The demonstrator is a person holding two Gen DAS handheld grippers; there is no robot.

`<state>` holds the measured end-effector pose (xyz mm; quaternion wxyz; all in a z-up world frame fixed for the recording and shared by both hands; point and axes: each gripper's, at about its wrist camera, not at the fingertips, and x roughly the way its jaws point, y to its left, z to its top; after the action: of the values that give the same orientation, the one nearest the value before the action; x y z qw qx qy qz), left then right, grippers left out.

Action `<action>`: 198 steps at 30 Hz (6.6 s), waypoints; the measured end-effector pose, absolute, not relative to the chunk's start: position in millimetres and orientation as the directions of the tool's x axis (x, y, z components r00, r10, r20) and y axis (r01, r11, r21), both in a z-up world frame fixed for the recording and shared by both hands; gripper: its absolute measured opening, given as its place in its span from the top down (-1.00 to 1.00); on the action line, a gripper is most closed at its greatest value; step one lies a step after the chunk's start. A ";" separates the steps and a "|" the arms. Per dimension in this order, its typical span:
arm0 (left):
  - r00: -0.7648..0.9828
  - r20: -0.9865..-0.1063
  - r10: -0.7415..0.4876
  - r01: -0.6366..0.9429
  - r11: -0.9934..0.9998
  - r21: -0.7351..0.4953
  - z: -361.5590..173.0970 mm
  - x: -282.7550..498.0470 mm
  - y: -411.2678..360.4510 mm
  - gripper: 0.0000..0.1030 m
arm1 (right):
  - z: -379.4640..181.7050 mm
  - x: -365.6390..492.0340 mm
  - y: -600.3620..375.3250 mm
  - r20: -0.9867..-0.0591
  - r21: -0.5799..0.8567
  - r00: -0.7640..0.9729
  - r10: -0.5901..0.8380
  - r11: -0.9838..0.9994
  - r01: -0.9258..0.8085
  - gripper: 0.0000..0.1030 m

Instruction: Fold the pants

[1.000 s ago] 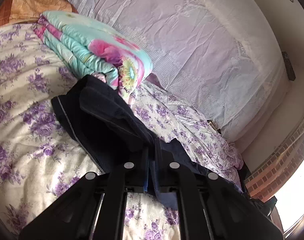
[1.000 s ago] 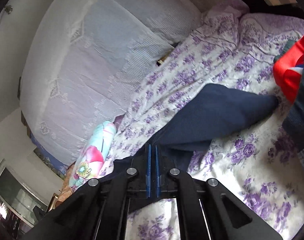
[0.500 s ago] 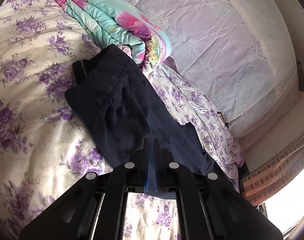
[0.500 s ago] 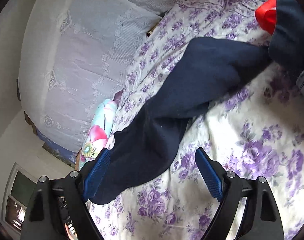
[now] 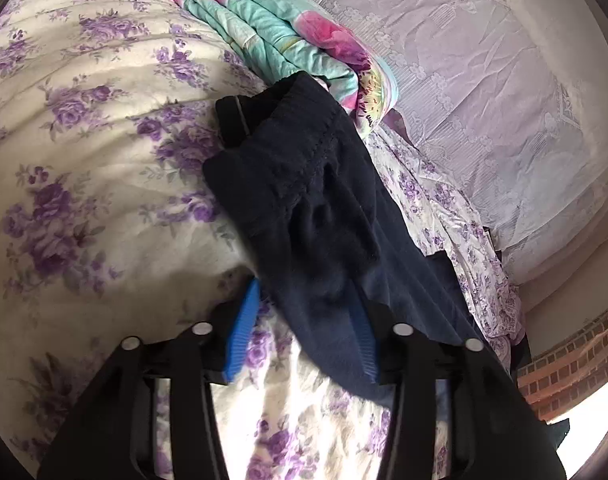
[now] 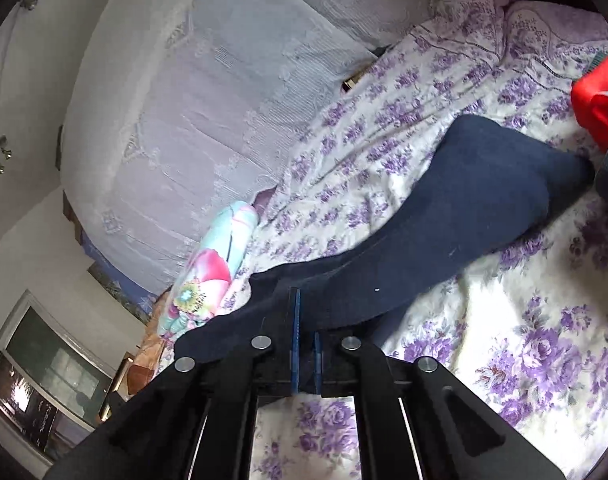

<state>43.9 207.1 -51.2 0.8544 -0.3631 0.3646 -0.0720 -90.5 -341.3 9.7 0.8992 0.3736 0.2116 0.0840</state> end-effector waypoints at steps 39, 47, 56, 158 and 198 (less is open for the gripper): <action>0.692 -0.550 -0.467 -0.022 0.749 -0.662 -55.5 -158.9 281.8 0.45 | -29.1 -287.2 -396.3 -0.525 0.681 0.823 0.216 0.686 0.255 0.06; 0.703 -0.555 -0.445 -0.021 0.767 -0.641 -45.6 -139.1 256.5 -0.32 | -38.8 -233.1 -361.5 -0.554 0.673 0.768 0.320 0.716 0.187 0.32; 0.724 -0.540 -0.428 -0.070 0.733 -0.676 -47.0 -112.0 263.9 -0.38 | -45.0 -222.5 -367.9 -0.493 0.761 0.776 0.392 0.627 0.167 0.32; 0.720 -0.606 -0.338 -0.176 0.756 -0.630 -60.0 -166.7 335.9 0.64 | -43.2 -337.2 -416.9 -0.626 0.686 0.735 0.261 0.632 0.360 0.73; 0.659 -0.708 -0.255 -0.028 0.932 -0.362 -31.2 -135.7 251.2 -0.56 | -35.7 -231.1 -402.9 -0.754 0.443 0.636 0.166 0.843 0.305 0.88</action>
<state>-135.7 251.2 -31.2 0.8940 -0.1733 0.4082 -0.0633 -231.1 -402.9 -35.7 0.8609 0.2770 0.4249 -0.0401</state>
